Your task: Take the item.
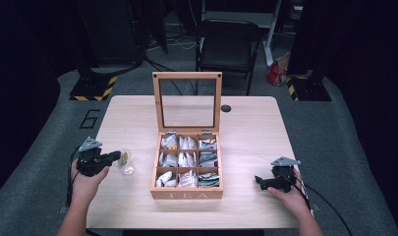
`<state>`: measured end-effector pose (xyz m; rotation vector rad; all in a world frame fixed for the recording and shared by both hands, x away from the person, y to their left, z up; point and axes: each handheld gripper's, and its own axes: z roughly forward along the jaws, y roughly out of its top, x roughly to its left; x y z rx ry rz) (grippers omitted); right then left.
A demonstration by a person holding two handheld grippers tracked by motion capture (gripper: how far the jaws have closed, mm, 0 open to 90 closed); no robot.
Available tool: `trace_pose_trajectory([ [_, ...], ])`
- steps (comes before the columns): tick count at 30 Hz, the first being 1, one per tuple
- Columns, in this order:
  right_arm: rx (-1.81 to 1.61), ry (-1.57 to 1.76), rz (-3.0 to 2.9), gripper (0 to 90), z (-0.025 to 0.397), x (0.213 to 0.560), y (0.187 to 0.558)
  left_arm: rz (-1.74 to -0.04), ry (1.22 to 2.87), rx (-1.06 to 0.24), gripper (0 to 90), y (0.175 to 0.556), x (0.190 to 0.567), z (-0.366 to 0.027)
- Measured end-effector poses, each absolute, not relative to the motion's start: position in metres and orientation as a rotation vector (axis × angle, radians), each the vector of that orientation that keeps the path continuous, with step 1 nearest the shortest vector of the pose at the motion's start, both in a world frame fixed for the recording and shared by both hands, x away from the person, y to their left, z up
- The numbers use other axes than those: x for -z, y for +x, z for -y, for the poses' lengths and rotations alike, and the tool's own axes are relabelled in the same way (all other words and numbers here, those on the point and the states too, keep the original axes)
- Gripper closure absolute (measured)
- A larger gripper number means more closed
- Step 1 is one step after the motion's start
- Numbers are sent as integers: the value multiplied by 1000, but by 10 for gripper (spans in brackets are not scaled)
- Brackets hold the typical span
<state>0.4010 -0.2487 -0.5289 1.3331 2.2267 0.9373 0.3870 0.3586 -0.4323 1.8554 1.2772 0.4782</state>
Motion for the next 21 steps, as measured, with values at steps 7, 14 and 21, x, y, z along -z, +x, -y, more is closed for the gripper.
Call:
trace_pose_trajectory([
  [7, -937, 1334, -2227, 0, 249, 529, 401, -1283, 1847, -484, 790, 386, 432, -359],
  [14, -937, 1333, -2227, 0, 249, 529, 401, -1284, 1829, -511, 686, 385, 430, -359],
  [21, -938, 1333, -2227, 0, 249, 529, 401, -1294, 1806, -542, 611, 386, 429, -365],
])
